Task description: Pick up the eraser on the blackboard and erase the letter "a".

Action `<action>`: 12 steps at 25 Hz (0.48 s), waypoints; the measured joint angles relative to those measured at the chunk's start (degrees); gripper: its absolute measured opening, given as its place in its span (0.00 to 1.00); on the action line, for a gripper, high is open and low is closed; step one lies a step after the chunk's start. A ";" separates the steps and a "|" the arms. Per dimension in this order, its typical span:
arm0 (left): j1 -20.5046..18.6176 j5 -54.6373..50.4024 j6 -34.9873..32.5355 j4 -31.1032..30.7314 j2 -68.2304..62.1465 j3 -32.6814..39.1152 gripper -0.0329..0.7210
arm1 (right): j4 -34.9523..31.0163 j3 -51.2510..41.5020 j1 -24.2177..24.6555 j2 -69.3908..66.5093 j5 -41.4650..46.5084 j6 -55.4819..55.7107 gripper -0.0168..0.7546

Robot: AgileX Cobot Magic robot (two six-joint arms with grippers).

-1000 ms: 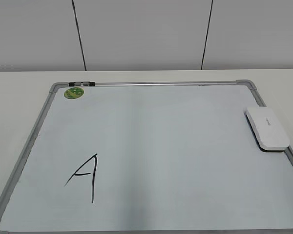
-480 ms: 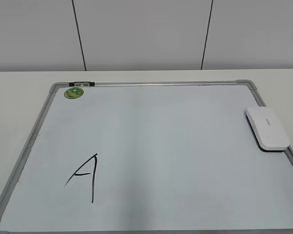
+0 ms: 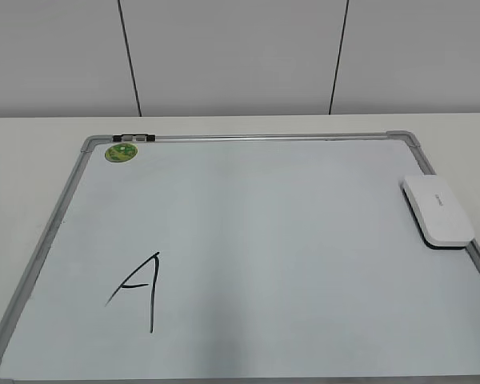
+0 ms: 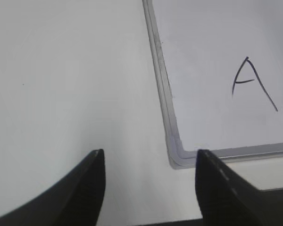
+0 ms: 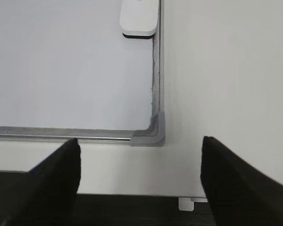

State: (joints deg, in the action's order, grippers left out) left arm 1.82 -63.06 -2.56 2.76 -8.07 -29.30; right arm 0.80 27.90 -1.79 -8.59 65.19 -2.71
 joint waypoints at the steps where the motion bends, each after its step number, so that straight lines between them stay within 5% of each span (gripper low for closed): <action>1: -0.61 0.00 0.00 0.00 0.72 0.00 0.63 | 0.00 0.00 0.68 0.44 0.00 0.00 0.78; 12: -1.98 -0.11 0.00 0.00 7.57 0.00 0.62 | 0.00 0.00 3.01 9.33 0.00 0.00 0.78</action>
State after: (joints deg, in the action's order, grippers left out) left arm -0.16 -63.16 -2.56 2.76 -0.51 -29.30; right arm 0.80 27.90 1.22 0.74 65.19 -2.71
